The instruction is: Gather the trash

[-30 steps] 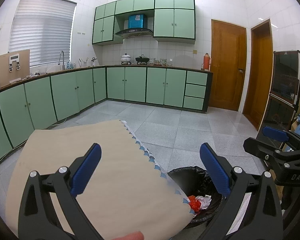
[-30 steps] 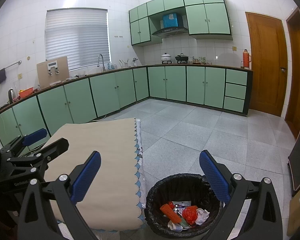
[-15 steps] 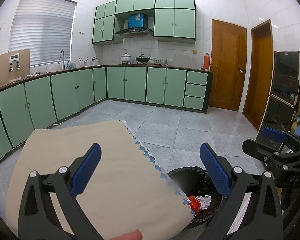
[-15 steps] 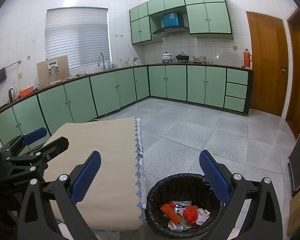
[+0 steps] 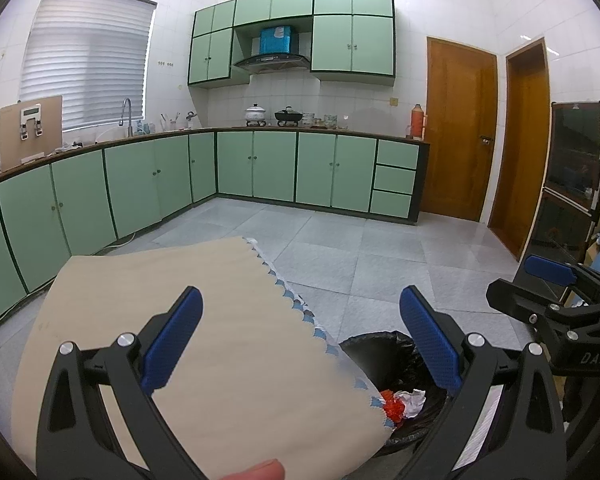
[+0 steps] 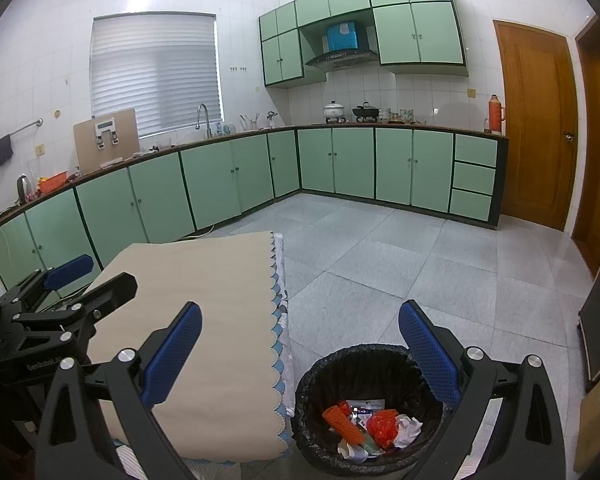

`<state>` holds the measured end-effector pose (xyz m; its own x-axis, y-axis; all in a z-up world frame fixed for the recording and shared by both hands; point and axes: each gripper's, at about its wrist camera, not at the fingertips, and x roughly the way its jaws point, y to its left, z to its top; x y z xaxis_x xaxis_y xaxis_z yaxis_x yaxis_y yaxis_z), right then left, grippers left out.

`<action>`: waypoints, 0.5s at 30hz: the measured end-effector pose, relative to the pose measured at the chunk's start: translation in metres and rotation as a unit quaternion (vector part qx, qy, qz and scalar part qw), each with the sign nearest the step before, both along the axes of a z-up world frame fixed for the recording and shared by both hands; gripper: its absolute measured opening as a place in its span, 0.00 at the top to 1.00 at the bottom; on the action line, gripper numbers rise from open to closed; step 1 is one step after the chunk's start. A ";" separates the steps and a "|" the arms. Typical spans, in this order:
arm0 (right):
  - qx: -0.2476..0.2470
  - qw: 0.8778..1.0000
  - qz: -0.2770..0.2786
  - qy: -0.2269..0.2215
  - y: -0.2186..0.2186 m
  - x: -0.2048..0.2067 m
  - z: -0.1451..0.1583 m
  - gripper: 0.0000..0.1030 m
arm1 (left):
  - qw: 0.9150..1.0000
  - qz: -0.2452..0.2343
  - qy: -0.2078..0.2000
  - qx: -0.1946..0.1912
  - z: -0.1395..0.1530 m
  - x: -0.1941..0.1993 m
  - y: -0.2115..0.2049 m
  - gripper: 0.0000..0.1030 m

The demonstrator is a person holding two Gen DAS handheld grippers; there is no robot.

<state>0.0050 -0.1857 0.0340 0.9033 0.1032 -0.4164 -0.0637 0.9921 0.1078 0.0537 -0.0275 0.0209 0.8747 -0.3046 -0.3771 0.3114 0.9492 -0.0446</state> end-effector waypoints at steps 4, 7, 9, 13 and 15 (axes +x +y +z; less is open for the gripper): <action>0.000 1.000 0.000 0.000 0.000 0.000 0.000 0.06 | 1.000 0.001 -0.001 0.000 0.000 -0.001 0.001 0.07; 0.000 1.000 0.001 0.000 0.000 0.000 0.000 0.06 | 1.000 0.002 0.000 0.000 0.000 -0.001 0.001 0.07; 0.000 1.000 0.002 0.000 0.001 -0.001 -0.001 0.06 | 1.000 0.004 0.001 -0.001 0.001 -0.001 0.002 0.07; 0.000 1.000 0.007 -0.002 0.001 -0.001 0.002 0.06 | 1.000 0.010 0.000 -0.001 0.003 -0.001 0.004 0.07; -0.001 1.000 0.007 -0.003 0.001 -0.001 0.003 0.06 | 1.000 0.011 -0.001 -0.001 0.004 -0.002 0.003 0.07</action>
<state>0.0037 -0.1850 0.0371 0.9043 0.1149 -0.4112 -0.0780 0.9914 0.1055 0.0516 -0.0243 0.0244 0.8819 -0.2859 -0.3749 0.2905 0.9558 -0.0457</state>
